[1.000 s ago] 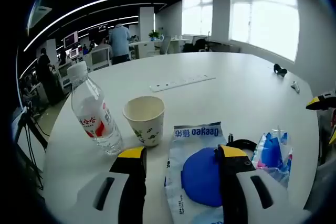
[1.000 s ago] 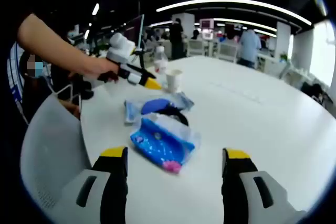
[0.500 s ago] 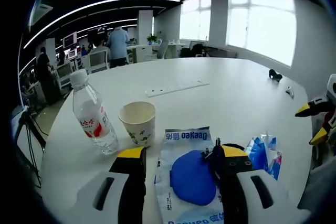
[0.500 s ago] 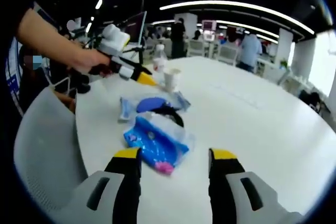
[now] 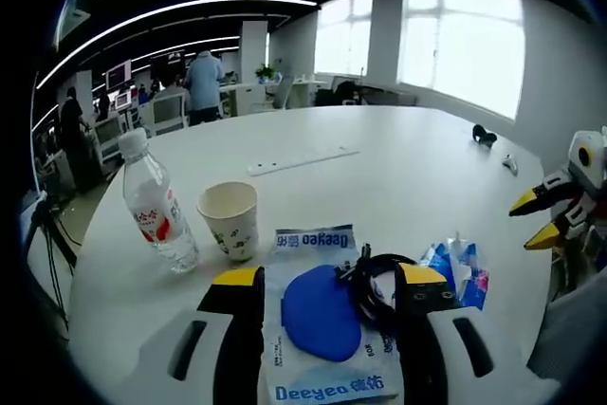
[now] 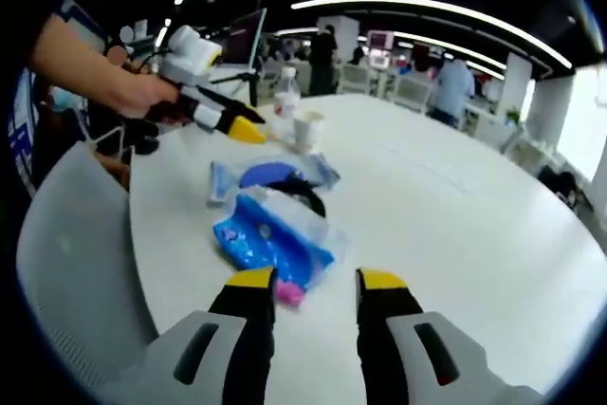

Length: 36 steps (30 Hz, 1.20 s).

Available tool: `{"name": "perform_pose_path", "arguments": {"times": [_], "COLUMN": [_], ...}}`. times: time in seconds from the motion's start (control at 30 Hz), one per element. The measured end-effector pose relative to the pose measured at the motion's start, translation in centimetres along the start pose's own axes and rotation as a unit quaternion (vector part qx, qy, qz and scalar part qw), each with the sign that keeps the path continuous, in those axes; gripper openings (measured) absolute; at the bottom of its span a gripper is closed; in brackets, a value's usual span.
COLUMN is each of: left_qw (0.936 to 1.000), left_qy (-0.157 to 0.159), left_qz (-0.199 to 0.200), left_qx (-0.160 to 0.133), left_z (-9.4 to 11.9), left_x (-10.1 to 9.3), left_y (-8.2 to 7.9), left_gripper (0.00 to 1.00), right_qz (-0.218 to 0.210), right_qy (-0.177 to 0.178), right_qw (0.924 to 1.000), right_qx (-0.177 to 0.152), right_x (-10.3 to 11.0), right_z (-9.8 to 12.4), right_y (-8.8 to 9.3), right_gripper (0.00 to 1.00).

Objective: Arrange the tabletop items into an orderly group along one side of the table until the central work area is clear of visible clutter.

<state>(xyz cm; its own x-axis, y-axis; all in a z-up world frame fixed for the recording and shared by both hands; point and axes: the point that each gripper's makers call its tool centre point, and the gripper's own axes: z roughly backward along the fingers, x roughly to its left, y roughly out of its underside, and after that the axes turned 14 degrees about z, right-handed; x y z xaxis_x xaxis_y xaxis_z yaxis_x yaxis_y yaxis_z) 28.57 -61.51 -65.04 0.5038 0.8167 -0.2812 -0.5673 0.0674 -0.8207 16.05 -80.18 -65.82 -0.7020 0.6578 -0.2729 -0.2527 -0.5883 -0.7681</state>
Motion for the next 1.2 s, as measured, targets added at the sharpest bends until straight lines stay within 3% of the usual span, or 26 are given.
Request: {"name": "perform_pose_path", "arguments": {"times": [0.43,0.9,1.2], "left_qw": [0.9992,0.9955,0.994], "left_qy": [0.031,0.069,0.084], "left_qz": [-0.023,-0.05,-0.044], "left_qx": [0.013,0.04,0.055], "left_z": [0.6,0.3,0.0], "left_x": [-2.7,-5.1,-6.0], "left_y": [1.3,3.2,4.5], "left_gripper": [0.55,0.57,0.62], "right_qz": [0.002,-0.007,-0.009], "right_qy": [-0.018,-0.029,-0.035], "right_qw": [0.9998,0.9995,0.9993], "right_qx": [0.003,0.009,0.012], "right_x": [0.4,0.6,0.8], "right_z": [-0.8,-1.6,-2.1], "right_y": [0.3,1.0,1.3], "right_gripper": [0.22,0.2,0.2]}}
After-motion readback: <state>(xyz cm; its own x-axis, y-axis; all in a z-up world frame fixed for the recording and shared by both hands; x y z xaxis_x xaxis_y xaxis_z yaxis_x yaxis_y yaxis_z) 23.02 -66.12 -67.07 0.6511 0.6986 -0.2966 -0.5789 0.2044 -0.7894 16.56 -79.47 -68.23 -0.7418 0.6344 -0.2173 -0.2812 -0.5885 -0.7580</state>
